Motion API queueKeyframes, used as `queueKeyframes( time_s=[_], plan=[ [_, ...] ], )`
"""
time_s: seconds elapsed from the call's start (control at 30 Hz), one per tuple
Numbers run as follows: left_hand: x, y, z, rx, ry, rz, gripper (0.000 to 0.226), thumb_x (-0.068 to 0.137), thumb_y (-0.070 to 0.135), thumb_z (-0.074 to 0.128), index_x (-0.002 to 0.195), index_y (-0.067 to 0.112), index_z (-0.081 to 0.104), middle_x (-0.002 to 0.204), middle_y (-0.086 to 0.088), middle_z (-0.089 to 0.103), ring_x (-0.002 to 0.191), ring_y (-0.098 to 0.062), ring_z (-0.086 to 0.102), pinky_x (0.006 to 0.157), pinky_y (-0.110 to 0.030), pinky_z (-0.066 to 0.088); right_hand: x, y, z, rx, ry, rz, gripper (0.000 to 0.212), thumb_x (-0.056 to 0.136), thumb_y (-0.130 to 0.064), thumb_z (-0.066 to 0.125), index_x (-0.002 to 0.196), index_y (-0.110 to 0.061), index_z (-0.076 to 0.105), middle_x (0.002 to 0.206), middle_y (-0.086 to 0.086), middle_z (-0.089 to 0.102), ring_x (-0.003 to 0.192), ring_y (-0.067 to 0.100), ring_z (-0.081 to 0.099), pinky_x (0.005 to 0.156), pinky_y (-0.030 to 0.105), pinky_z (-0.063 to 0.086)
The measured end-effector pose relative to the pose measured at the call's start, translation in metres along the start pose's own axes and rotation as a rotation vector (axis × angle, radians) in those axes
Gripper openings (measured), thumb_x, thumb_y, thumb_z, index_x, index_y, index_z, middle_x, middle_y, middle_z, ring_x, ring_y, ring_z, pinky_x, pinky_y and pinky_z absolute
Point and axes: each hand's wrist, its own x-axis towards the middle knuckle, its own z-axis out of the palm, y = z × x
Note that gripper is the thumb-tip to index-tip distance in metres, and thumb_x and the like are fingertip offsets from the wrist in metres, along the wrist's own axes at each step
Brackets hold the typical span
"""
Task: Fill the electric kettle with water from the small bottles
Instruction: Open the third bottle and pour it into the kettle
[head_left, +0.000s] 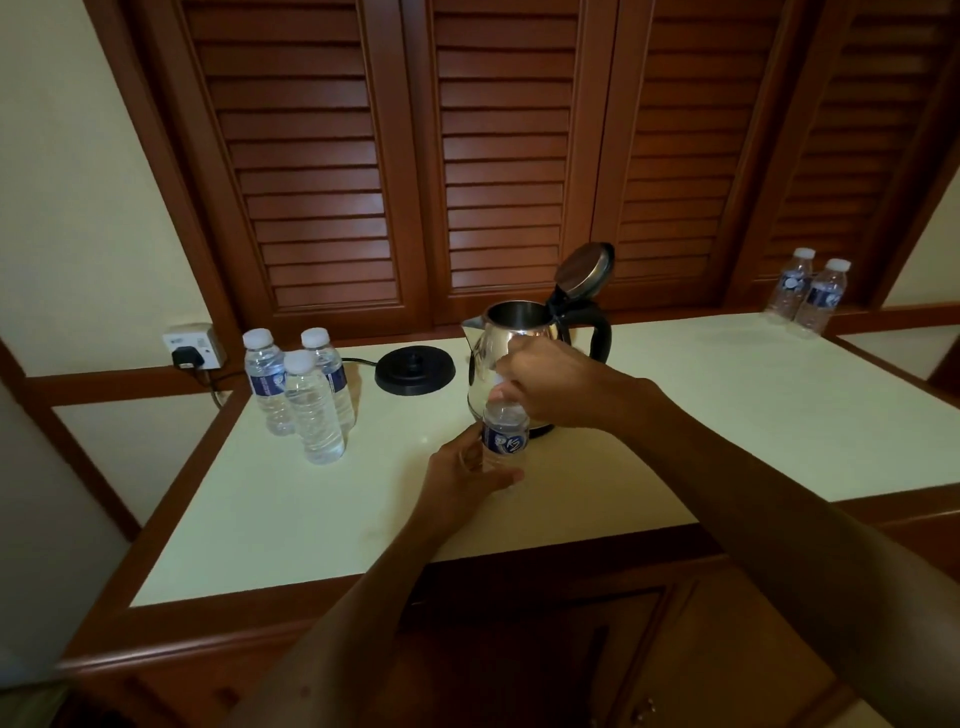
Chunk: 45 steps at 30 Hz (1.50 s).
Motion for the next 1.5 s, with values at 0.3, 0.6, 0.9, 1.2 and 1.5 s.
queueKeyframes(
  time_s=[0.3, 0.6, 0.9, 1.2, 1.5],
  plan=[
    [0.001, -0.004, 0.001, 0.008, 0.009, 0.020, 0.054, 0.076, 0.024, 0.083, 0.122, 0.034, 0.058, 0.108, 0.016, 0.068, 0.097, 0.000, 0.065, 0.077, -0.009, 0.050, -0.015, 0.018, 0.023, 0.218, 0.208, -0.169, 0.039, 0.085, 0.000, 0.064, 0.123, -0.006, 0.060, 0.126, 0.013, 0.057, 0.118, 0.024, 0.051, 0.095, 0.014, 0.026],
    [-0.002, -0.001, 0.004, -0.031, 0.034, 0.023, 0.052, 0.078, 0.013, 0.082, 0.116, 0.037, 0.057, 0.108, 0.018, 0.069, 0.099, -0.004, 0.067, 0.082, -0.014, 0.052, -0.014, 0.031, 0.025, 0.500, 0.427, -0.242, 0.037, 0.087, -0.006, 0.059, 0.124, -0.004, 0.059, 0.124, 0.013, 0.059, 0.112, 0.010, 0.051, 0.096, 0.020, 0.041],
    [-0.006, 0.000, 0.009, -0.119, 0.143, -0.007, 0.059, 0.075, 0.005, 0.083, 0.128, 0.016, 0.060, 0.111, 0.004, 0.074, 0.103, -0.013, 0.070, 0.089, -0.025, 0.056, -0.040, 0.066, 0.101, 0.608, 0.245, 0.059, 0.016, 0.089, -0.025, 0.064, 0.102, -0.016, 0.067, 0.094, -0.006, 0.060, 0.081, -0.004, 0.051, 0.070, 0.021, 0.038],
    [-0.007, 0.001, 0.012, -0.132, 0.186, -0.023, 0.055, 0.079, 0.001, 0.079, 0.129, 0.013, 0.058, 0.113, -0.001, 0.073, 0.104, -0.014, 0.069, 0.089, -0.021, 0.053, -0.038, 0.088, 0.146, 0.421, 0.080, -0.057, 0.036, 0.087, -0.042, 0.062, 0.113, -0.017, 0.061, 0.117, -0.002, 0.057, 0.107, 0.015, 0.048, 0.082, 0.027, 0.037],
    [0.002, 0.002, 0.015, -0.171, 0.229, -0.030, 0.055, 0.080, 0.001, 0.078, 0.130, 0.014, 0.059, 0.113, -0.004, 0.074, 0.105, -0.021, 0.070, 0.092, -0.034, 0.055, -0.065, 0.152, 0.153, 0.389, 0.055, 0.082, 0.062, 0.086, -0.065, 0.042, 0.133, -0.025, 0.051, 0.144, -0.006, 0.045, 0.132, 0.013, 0.035, 0.111, 0.040, 0.028]
  ],
)
